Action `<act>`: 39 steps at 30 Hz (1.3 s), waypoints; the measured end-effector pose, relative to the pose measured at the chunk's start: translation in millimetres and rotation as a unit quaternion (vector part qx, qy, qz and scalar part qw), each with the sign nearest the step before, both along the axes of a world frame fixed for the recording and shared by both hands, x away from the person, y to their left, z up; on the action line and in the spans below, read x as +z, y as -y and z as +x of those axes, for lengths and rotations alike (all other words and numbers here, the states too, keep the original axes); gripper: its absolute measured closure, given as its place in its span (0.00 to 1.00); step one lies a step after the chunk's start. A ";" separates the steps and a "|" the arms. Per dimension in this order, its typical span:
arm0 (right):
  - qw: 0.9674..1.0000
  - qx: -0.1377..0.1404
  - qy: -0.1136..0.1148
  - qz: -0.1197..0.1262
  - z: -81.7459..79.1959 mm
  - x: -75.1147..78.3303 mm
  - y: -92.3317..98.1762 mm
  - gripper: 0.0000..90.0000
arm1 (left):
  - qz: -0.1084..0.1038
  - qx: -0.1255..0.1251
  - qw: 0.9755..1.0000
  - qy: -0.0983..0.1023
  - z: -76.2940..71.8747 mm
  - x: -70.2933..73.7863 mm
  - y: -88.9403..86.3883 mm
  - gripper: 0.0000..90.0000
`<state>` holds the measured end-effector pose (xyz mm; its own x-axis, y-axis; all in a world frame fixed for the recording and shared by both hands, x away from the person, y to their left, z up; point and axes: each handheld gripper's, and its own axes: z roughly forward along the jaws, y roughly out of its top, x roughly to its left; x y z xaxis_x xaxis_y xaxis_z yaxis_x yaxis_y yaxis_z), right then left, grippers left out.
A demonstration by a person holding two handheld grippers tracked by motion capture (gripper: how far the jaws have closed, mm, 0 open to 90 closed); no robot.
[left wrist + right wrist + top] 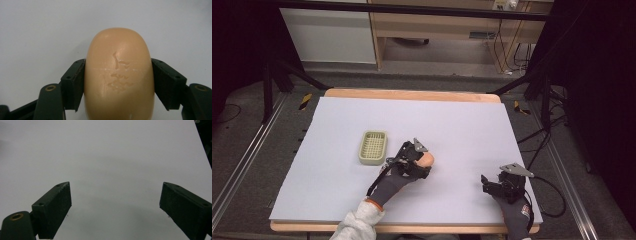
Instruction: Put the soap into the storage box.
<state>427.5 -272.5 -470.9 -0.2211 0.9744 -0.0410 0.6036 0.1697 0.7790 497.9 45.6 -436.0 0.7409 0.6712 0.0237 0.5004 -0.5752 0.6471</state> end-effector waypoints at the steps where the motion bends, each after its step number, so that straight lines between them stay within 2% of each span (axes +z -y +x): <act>1: 1.000 0.000 0.000 0.000 0.0 0.0 0.0 0.12 | 0.000 0.000 1.000 0.000 0.0 0.0 0.0 0.35; 9: 1.000 -0.002 0.001 -0.002 0.0 -0.1 0.3 0.12 | -0.015 0.012 1.000 0.009 -3.9 11.6 -19.6 0.35; 20: 1.000 -0.003 0.000 -0.002 -0.1 -0.1 0.2 0.12 | -0.015 0.022 1.000 0.017 -8.9 21.4 -43.8 0.35; 30: 1.000 -0.004 0.000 -0.002 -0.2 -0.2 0.3 0.12 | -0.024 0.036 0.999 0.020 -12.2 27.7 -66.6 0.35; 39: 1.000 -0.003 -0.001 -0.002 0.0 -0.4 0.3 0.12 | -0.040 0.066 0.997 0.031 -9.4 34.3 -91.2 0.35</act>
<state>427.5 -272.8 -471.2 -0.2156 0.9755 -0.0446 0.6059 0.1695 0.7773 488.5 136.8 -401.7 0.6449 0.7642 0.0080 0.5263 -0.4517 0.7204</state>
